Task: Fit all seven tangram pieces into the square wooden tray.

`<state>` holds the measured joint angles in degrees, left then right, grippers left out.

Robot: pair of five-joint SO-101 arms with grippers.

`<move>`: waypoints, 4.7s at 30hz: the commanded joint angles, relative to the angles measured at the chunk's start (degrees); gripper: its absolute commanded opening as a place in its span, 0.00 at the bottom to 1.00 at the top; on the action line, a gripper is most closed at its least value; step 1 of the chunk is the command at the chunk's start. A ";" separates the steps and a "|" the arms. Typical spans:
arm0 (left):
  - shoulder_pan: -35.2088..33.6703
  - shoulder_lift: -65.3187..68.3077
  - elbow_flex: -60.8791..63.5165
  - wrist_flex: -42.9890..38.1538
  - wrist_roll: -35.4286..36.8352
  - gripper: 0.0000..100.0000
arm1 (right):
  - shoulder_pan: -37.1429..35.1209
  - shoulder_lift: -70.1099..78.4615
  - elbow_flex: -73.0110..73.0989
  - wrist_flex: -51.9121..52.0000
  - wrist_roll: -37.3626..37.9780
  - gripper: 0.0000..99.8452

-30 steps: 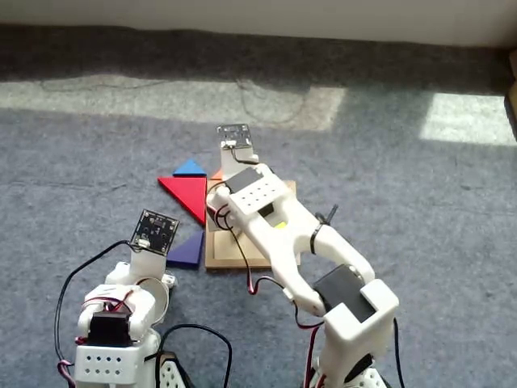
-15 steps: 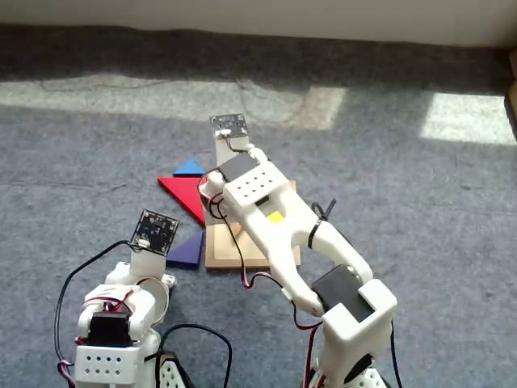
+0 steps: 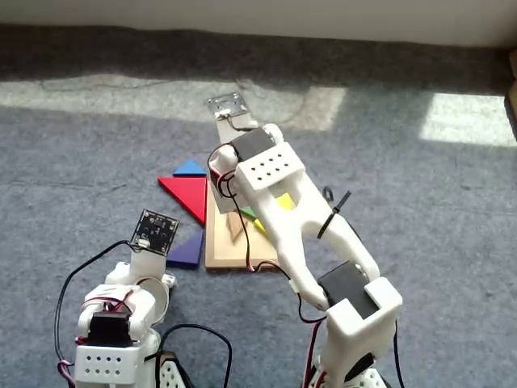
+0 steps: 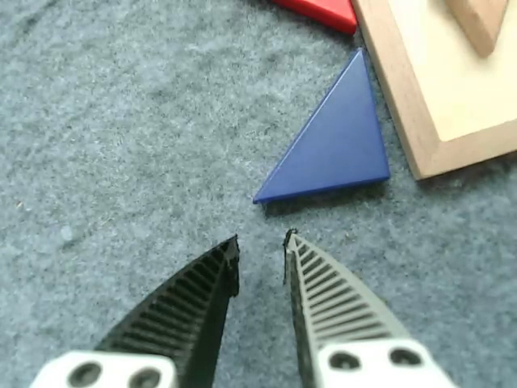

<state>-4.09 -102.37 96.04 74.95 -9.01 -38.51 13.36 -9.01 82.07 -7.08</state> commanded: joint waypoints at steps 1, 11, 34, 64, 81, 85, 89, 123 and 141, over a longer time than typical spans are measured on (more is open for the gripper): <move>-0.57 -0.92 1.10 0.26 -0.18 0.12 | 1.36 -1.54 -3.12 2.07 1.41 0.20; -0.57 -0.92 1.10 0.26 -0.18 0.12 | 3.74 -13.14 -0.04 5.93 1.49 0.20; -0.22 -0.92 1.10 0.26 -0.26 0.12 | 31.16 -74.24 47.08 5.32 3.52 0.20; -9.89 2.59 -32.48 0.70 -0.26 0.12 | 36.62 -91.91 83.47 -14.55 8.26 0.20; -8.66 59.38 -59.47 0.44 9.49 0.31 | 36.79 -91.91 96.92 -25.71 8.35 0.20; -6.46 70.02 -64.75 0.26 15.12 0.31 | 36.79 -91.91 97.27 -25.63 8.35 0.20; -1.98 79.25 -68.88 0.26 21.71 0.31 | 36.88 -91.91 99.12 -25.80 8.53 0.20; 2.42 138.77 -113.10 0.88 39.12 0.31 | 36.88 -91.91 102.64 -25.89 8.70 0.20; 2.51 139.56 -112.57 13.36 38.59 0.31 | 36.88 -91.91 102.73 -25.89 8.70 0.20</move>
<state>-2.77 37.49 -16.22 86.11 29.93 -2.90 -78.59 93.41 57.10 1.19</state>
